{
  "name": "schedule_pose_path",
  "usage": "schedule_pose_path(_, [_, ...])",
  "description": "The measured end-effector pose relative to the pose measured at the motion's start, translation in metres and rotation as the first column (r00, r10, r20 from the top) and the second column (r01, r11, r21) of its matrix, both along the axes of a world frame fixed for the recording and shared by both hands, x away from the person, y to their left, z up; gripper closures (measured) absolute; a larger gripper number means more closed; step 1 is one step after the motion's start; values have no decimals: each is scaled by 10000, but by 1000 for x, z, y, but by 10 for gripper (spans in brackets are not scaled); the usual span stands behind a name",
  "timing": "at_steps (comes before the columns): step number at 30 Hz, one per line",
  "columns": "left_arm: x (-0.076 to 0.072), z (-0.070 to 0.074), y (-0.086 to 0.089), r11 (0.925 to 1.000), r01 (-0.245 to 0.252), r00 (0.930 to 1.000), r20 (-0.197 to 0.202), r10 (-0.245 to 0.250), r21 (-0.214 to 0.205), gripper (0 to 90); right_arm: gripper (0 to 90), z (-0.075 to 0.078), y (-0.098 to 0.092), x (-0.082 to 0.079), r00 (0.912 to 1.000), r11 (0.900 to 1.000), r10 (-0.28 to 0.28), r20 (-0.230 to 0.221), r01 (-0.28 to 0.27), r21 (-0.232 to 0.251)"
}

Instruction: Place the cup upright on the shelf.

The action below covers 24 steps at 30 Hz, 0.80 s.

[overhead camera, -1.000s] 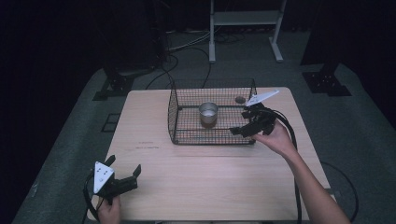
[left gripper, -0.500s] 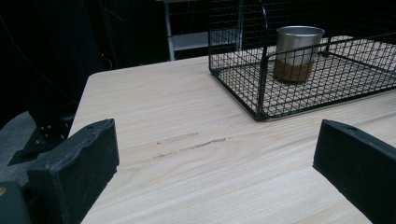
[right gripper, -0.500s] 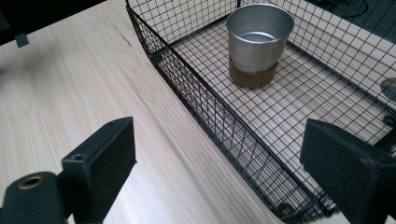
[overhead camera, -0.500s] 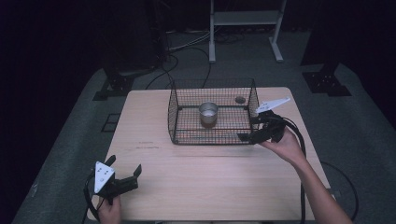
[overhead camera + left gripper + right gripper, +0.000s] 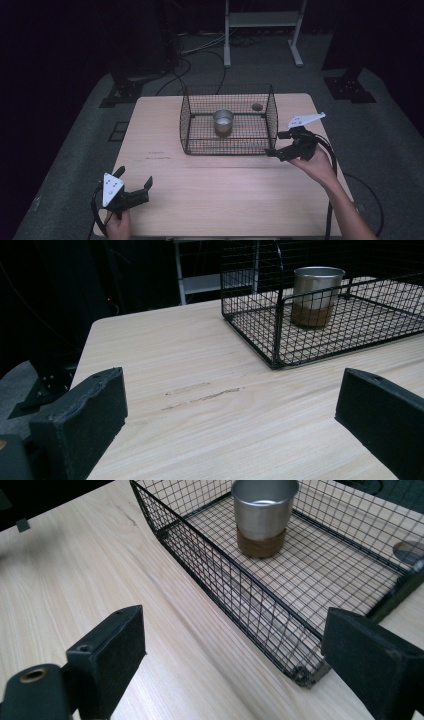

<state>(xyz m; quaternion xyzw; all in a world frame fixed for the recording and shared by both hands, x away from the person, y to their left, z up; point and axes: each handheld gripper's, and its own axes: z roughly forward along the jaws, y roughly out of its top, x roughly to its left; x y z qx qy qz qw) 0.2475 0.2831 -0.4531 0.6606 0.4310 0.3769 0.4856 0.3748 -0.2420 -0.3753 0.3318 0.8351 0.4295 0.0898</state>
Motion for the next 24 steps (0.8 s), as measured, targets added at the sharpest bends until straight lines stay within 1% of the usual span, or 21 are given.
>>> schedule_pose_path(4, [0, 0, 0, 10000, -8, 10000, -12, 7, -21, 0, 101, -3, -4, -3, 9999, 10000, -93, -48, 93, 16])
schedule_pose_path(5, [0, 0, 0, 10000, -9, 10000, -1, 9, -18, 0, 101, -5, -7, -6, 9998, 9998, -184, -66, 184, 82])
schedule_pose_path(14, [0, 0, 1, 10000, -11, 10000, -17, 11, -13, 0, 102, -14, -18, -17, 9993, 9992, -379, 47, 379, 162])
schedule_pose_path(15, [0, 1, 0, 10000, -12, 10000, -6, 12, -12, 0, 102, -16, -21, -20, 9991, 9987, -427, 21, 426, 287])
schedule_pose_path(17, [0, 1, 0, 10000, 1, 10000, -1, -1, -9, 0, 101, -18, -22, -22, 9989, 9987, -469, 65, 468, 204])
schedule_pose_path(22, [0, 1, 0, 10000, 5, 10000, -14, -5, 4, 0, 101, -22, -23, -28, 9987, 9985, -502, 59, 500, 200])
schedule_pose_path(24, [0, 1, 0, 10000, -38, 10000, 14, 38, -68, 0, 101, -24, -23, -32, 9985, 9983, -539, 78, 537, 217])
